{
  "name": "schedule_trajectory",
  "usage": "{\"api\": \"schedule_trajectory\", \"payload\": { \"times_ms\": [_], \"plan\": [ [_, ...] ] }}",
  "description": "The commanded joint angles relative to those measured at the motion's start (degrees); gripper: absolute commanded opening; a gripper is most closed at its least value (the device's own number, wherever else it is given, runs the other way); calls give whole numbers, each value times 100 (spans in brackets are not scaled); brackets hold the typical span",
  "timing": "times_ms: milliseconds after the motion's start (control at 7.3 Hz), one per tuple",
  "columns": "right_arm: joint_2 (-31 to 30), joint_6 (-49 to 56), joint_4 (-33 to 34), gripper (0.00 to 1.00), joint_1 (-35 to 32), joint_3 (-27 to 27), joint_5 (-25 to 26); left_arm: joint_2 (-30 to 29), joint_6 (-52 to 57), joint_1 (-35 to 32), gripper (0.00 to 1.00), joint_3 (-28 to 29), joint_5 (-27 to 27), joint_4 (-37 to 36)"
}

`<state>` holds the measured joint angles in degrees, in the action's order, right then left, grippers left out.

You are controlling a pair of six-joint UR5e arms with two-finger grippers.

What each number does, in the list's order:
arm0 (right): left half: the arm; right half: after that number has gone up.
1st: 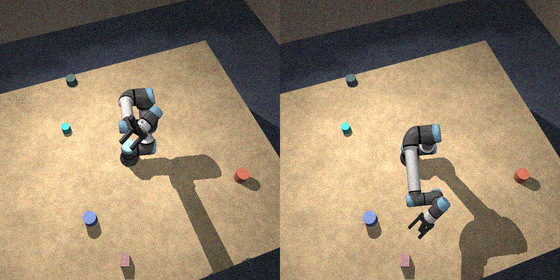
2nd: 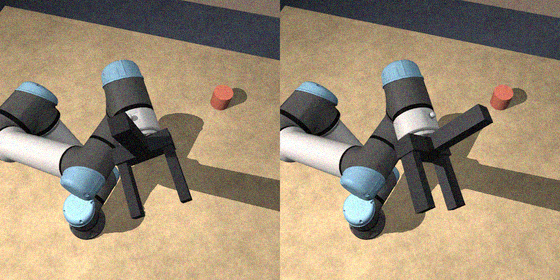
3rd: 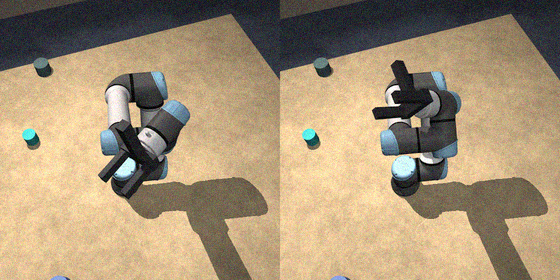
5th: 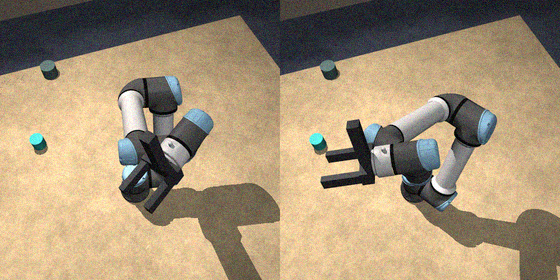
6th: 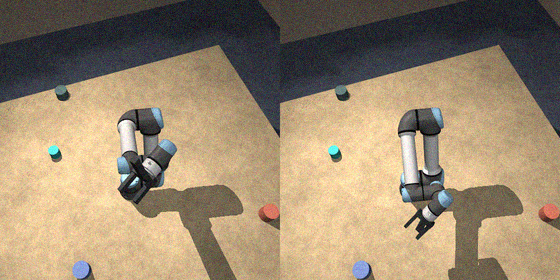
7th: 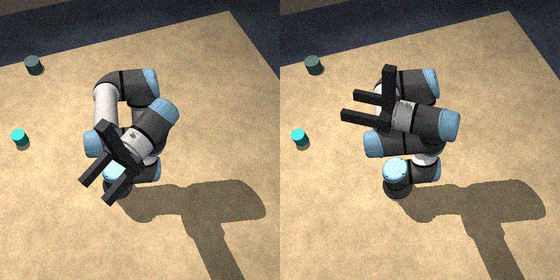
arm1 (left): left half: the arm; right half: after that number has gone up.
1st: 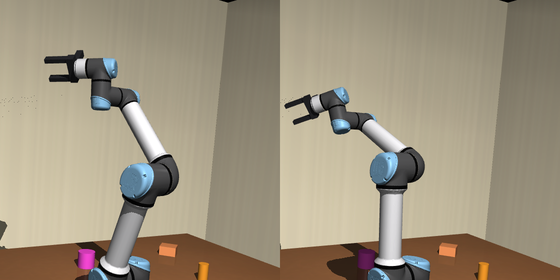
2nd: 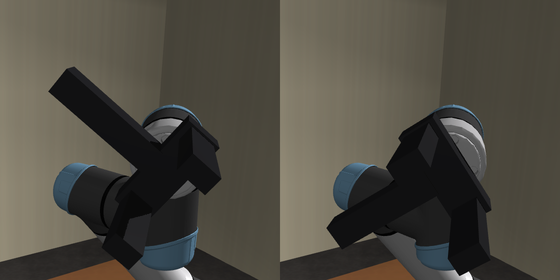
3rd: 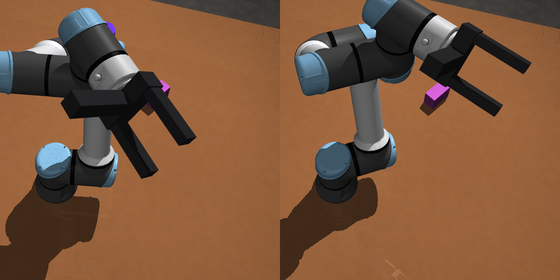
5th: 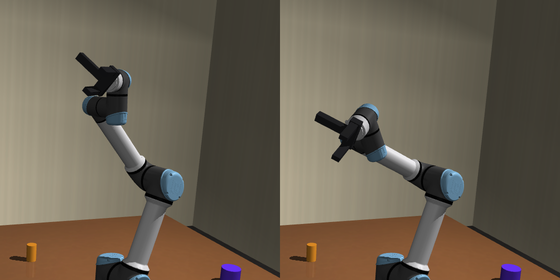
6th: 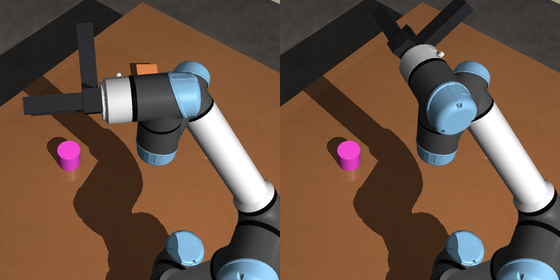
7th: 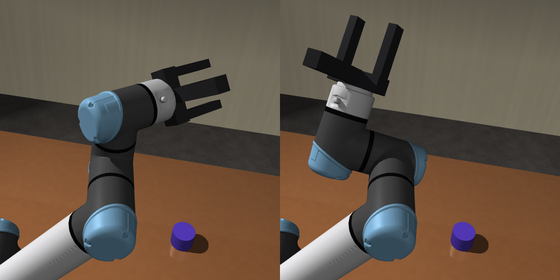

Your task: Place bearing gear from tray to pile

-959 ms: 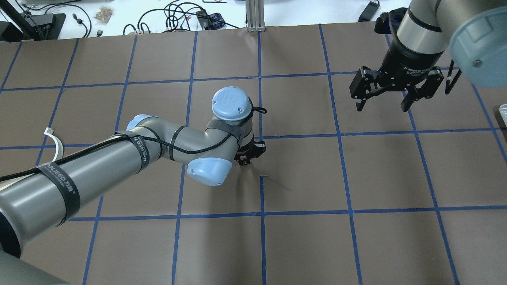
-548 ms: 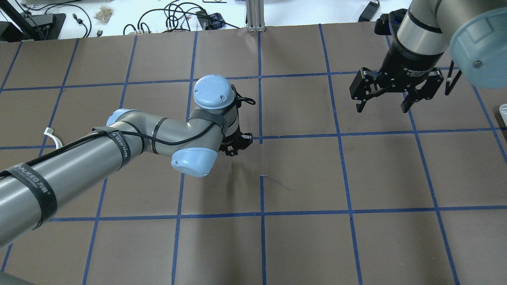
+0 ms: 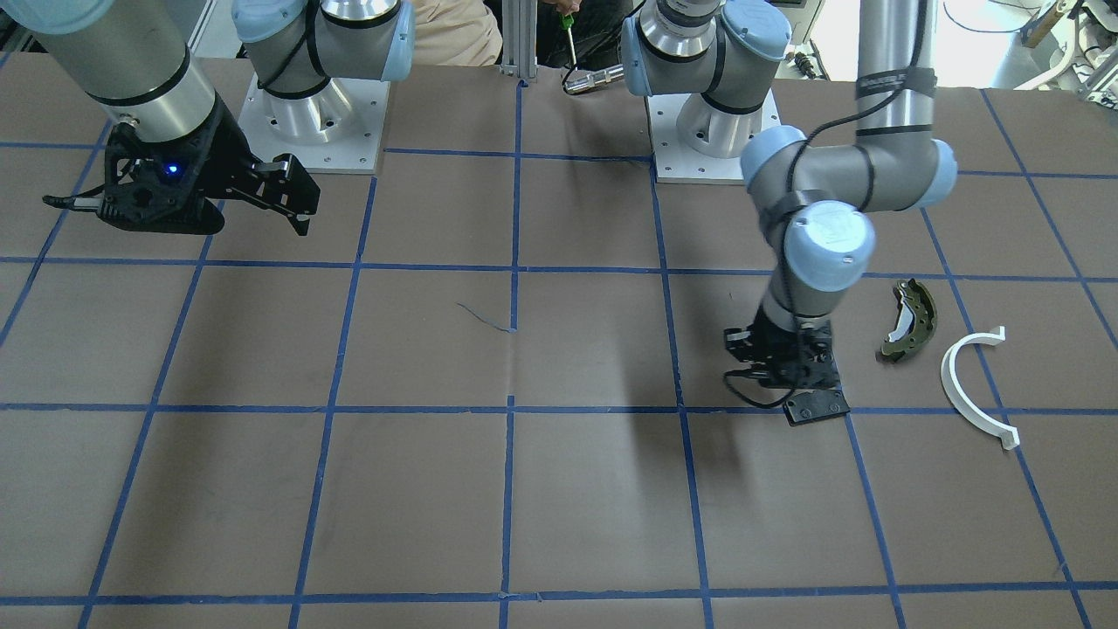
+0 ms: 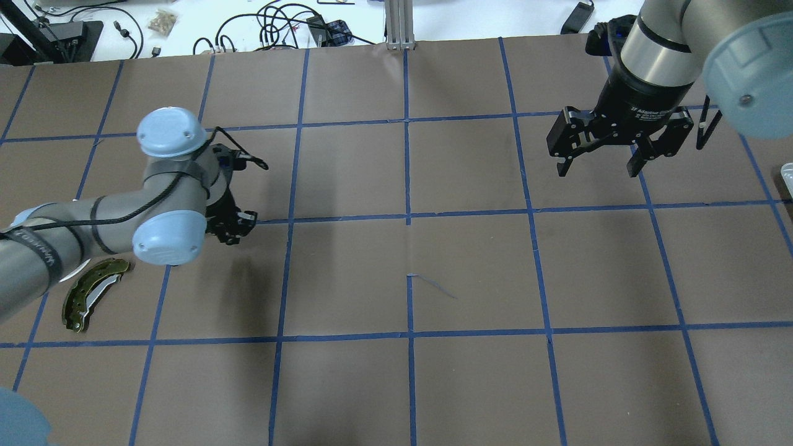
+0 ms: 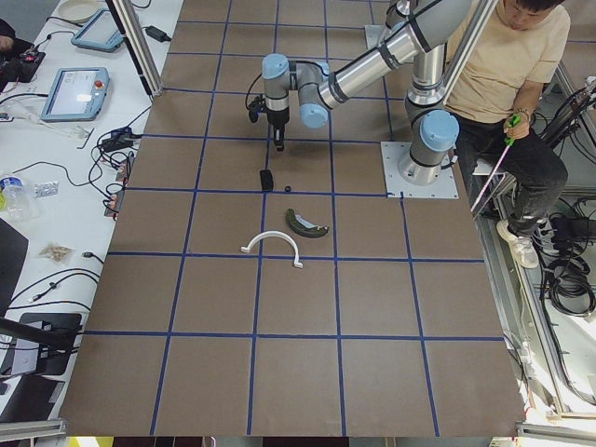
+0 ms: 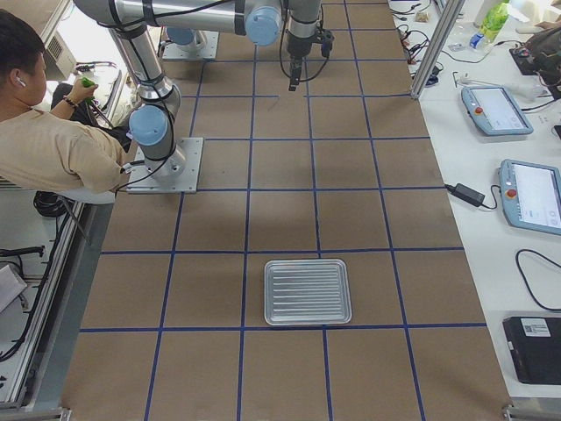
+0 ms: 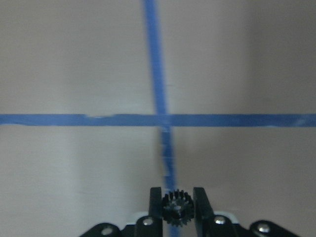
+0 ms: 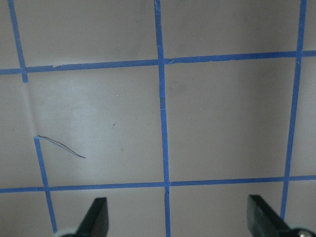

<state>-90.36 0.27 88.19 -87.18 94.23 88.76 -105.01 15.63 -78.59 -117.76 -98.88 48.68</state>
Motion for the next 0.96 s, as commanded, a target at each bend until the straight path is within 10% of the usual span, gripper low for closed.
{"api": "schedule_trajectory", "payload": {
  "times_ms": [0, 685, 822],
  "plan": [
    [1, 86, 5, 100, -1, -71, 1, 16, 1352, 1291, 0, -45, -34, -86],
    [-253, 43, 5, 100, -9, -19, 10, -160, 1434, 1346, 0, 131, 1, -8],
    [-271, 52, -12, 100, -9, -10, 45, -178, 1426, 1346, 31, 78, 1, 19]
  ]
}}
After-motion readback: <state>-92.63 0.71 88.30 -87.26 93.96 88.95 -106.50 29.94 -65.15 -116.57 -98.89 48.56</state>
